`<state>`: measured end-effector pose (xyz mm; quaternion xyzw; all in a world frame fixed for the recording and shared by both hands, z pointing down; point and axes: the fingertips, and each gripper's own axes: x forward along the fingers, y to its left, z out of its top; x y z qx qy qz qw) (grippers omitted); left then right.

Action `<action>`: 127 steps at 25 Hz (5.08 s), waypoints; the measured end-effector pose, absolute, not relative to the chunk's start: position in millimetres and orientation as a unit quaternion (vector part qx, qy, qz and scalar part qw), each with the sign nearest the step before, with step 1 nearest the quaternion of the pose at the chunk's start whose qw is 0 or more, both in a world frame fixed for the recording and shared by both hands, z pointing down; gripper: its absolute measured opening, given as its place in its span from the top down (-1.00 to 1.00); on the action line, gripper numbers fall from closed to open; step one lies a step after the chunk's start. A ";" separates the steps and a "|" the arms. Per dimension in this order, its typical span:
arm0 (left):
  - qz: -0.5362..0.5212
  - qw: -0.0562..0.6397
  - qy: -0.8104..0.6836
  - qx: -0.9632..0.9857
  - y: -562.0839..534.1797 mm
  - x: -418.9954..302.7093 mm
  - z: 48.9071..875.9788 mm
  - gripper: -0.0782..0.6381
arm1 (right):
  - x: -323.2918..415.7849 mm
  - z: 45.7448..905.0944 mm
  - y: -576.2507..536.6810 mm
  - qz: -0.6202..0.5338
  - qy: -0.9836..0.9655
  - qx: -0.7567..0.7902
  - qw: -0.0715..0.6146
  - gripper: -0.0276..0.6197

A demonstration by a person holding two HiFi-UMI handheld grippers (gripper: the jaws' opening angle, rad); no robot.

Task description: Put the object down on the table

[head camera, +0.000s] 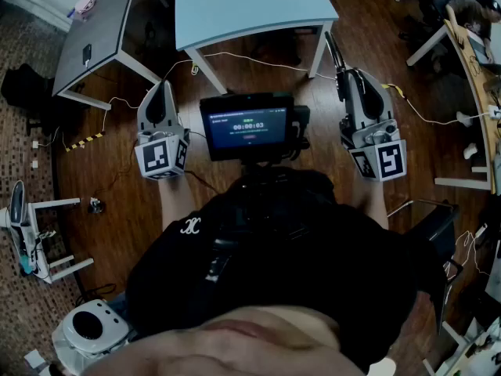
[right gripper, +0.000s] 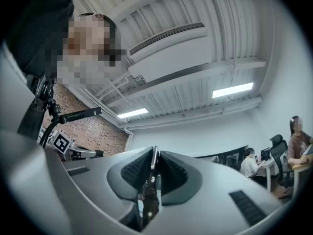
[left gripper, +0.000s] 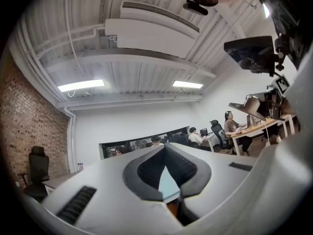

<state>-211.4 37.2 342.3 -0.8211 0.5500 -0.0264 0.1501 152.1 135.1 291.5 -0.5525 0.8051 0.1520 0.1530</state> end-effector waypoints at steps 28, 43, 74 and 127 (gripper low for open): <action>-0.032 0.139 0.576 -0.805 -191.0 -176.9 346.2 0.75 | 212.3 310.8 -121.1 0.114 0.814 -0.539 0.186 0.86; -0.038 0.155 0.579 -0.799 -329.6 -121.7 339.7 0.75 | 239.0 314.1 -291.8 0.100 0.845 -0.503 0.154 0.86; -0.075 0.177 0.581 -0.791 -399.0 -181.8 344.0 0.75 | 87.9 697.5 -464.5 0.127 0.831 -0.377 -0.388 0.86; -0.050 0.172 0.536 -0.825 -342.0 -81.2 348.9 0.75 | 255.1 328.1 -313.5 0.198 0.774 -0.597 0.074 0.99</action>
